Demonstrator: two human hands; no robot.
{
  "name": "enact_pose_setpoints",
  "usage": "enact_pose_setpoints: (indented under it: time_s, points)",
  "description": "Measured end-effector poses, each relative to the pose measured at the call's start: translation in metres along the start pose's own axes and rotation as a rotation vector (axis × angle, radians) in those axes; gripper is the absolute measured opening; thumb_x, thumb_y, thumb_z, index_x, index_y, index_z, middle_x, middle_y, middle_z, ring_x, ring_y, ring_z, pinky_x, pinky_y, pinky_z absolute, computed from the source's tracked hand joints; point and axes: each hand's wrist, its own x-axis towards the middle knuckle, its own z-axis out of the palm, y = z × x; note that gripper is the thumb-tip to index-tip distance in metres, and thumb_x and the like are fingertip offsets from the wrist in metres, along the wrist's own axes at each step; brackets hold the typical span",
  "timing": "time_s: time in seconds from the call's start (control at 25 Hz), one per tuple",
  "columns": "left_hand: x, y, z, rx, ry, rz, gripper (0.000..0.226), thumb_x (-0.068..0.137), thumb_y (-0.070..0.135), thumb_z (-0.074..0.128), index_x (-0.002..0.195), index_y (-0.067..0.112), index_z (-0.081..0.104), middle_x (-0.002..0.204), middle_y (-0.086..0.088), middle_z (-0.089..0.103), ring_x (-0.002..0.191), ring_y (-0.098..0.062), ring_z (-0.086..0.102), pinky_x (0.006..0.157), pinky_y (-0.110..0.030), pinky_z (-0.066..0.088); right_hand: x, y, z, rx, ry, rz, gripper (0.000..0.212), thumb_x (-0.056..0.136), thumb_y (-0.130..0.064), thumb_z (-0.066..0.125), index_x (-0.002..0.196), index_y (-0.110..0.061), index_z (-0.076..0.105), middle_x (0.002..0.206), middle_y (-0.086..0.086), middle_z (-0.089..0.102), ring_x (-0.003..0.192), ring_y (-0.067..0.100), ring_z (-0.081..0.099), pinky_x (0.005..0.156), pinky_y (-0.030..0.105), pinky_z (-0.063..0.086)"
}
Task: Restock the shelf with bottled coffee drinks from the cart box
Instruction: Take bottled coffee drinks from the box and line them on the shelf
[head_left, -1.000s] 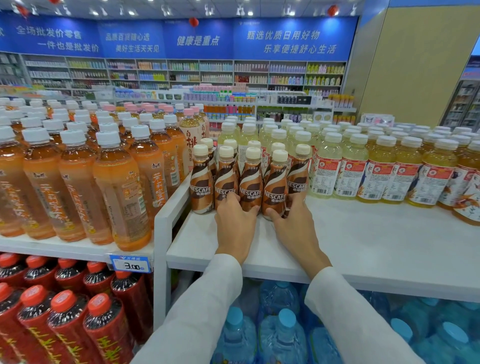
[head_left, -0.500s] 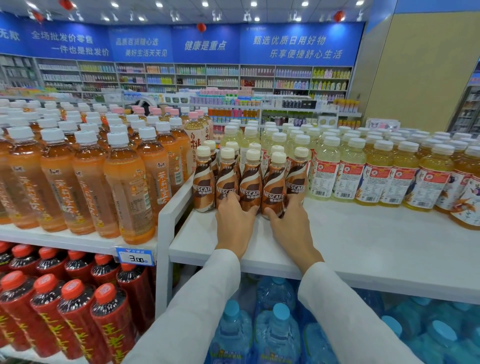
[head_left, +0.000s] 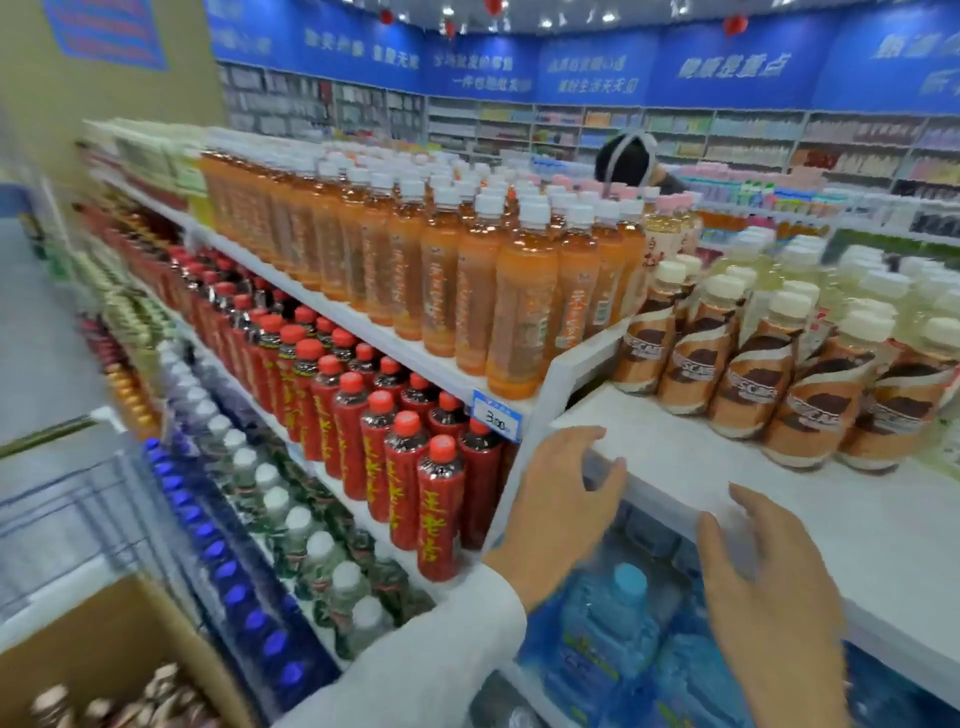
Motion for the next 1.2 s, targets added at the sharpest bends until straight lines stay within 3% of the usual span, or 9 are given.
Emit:
enact_pose_setpoints:
  time_s: [0.12, 0.32, 0.4, 0.48, 0.6, 0.72, 0.84, 1.04, 1.2]
  points:
    - [-0.046, -0.058, -0.055, 0.077, 0.104, -0.123, 0.041, 0.095, 0.046, 0.059, 0.133, 0.031, 0.059, 0.13, 0.018, 0.06, 0.119, 0.002, 0.052, 0.103, -0.019, 0.041, -0.039, -0.005, 0.029, 0.133, -0.06, -0.092, 0.045, 0.094, -0.041, 0.058, 0.127, -0.012, 0.065, 0.13, 0.015, 0.064, 0.116, 0.037, 0.059, 0.097, 0.044, 0.044]
    - [-0.124, -0.162, -0.146, 0.124, 0.208, -0.457, 0.042, 0.097, 0.049, 0.057, 0.134, 0.032, 0.059, 0.129, 0.018, 0.062, 0.091, 0.02, 0.052, 0.088, -0.008, 0.039, -0.072, 0.016, 0.126, -0.172, -0.561, -0.168, 0.076, 0.085, -0.058, 0.039, 0.12, 0.004, 0.066, 0.119, 0.029, 0.066, 0.113, 0.043, 0.063, 0.103, 0.061, 0.043]
    - [-0.154, -0.2, -0.178, 0.136, 0.282, -0.593, 0.039, 0.096, 0.048, 0.058, 0.131, 0.031, 0.062, 0.121, 0.015, 0.068, 0.091, 0.014, 0.059, 0.088, -0.015, 0.045, -0.088, 0.008, 0.175, -0.124, -0.618, -0.199, 0.102, 0.086, -0.081, 0.02, 0.111, 0.004, 0.07, 0.112, 0.025, 0.07, 0.103, 0.048, 0.067, 0.119, 0.041, 0.027]
    - [-0.183, -0.236, -0.208, 0.135, 0.341, -0.714, 0.037, 0.096, 0.045, 0.06, 0.128, 0.027, 0.065, 0.114, 0.011, 0.072, 0.096, 0.001, 0.065, 0.089, -0.017, 0.047, -0.121, -0.017, 0.213, 0.064, -0.71, -0.178, 0.099, 0.083, -0.088, 0.01, 0.1, -0.012, 0.071, 0.109, -0.012, 0.073, 0.094, 0.024, 0.071, 0.107, -0.001, 0.013]
    - [-0.221, -0.288, -0.251, 0.067, 0.408, -0.866, 0.038, 0.093, 0.049, 0.058, 0.122, 0.027, 0.068, 0.111, 0.013, 0.073, 0.1, -0.004, 0.067, 0.095, -0.025, 0.05, -0.179, -0.038, 0.285, 0.26, -0.842, -0.144, 0.089, 0.085, -0.087, 0.021, 0.098, -0.016, 0.073, 0.112, -0.035, 0.063, 0.103, -0.035, 0.041, 0.095, -0.009, 0.022]
    - [-0.256, -0.338, -0.282, 0.027, 0.423, -1.052, 0.027, 0.097, 0.041, 0.058, 0.119, 0.027, 0.067, 0.108, 0.016, 0.069, 0.099, -0.001, 0.063, 0.094, -0.024, 0.049, -0.229, -0.064, 0.341, 0.139, -0.82, -0.08, 0.061, 0.09, -0.068, 0.043, 0.098, -0.016, 0.075, 0.102, 0.007, 0.073, 0.104, -0.006, 0.059, 0.095, -0.004, 0.028]
    - [-0.283, -0.385, -0.302, -0.002, 0.408, -1.245, 0.027, 0.1, 0.039, 0.054, 0.124, 0.029, 0.061, 0.108, 0.009, 0.069, 0.102, -0.009, 0.063, 0.086, -0.023, 0.046, -0.263, -0.11, 0.387, 0.038, -0.938, 0.064, 0.032, 0.084, -0.049, 0.069, 0.094, -0.018, 0.073, 0.104, 0.016, 0.074, 0.096, 0.028, 0.065, 0.088, 0.025, 0.046]
    - [-0.304, -0.452, -0.305, -0.089, 0.444, -1.455, 0.04, 0.101, 0.035, 0.053, 0.136, 0.017, 0.056, 0.114, 0.003, 0.065, 0.099, -0.01, 0.058, 0.085, -0.022, 0.043, -0.301, -0.117, 0.449, -0.185, -1.234, 0.074, 0.04, 0.097, -0.029, 0.062, 0.135, -0.018, 0.06, 0.137, 0.003, 0.061, 0.126, 0.024, 0.055, 0.102, 0.031, 0.039]
    - [-0.286, -0.517, -0.316, -0.102, 0.563, -1.479, 0.048, 0.1, 0.036, 0.052, 0.143, 0.015, 0.049, 0.139, -0.007, 0.059, 0.124, -0.024, 0.057, 0.105, -0.032, 0.043, -0.315, -0.11, 0.49, -0.287, -1.348, 0.069, 0.036, 0.1, -0.035, 0.056, 0.134, -0.021, 0.058, 0.128, -0.002, 0.064, 0.11, 0.015, 0.057, 0.088, 0.025, 0.041]
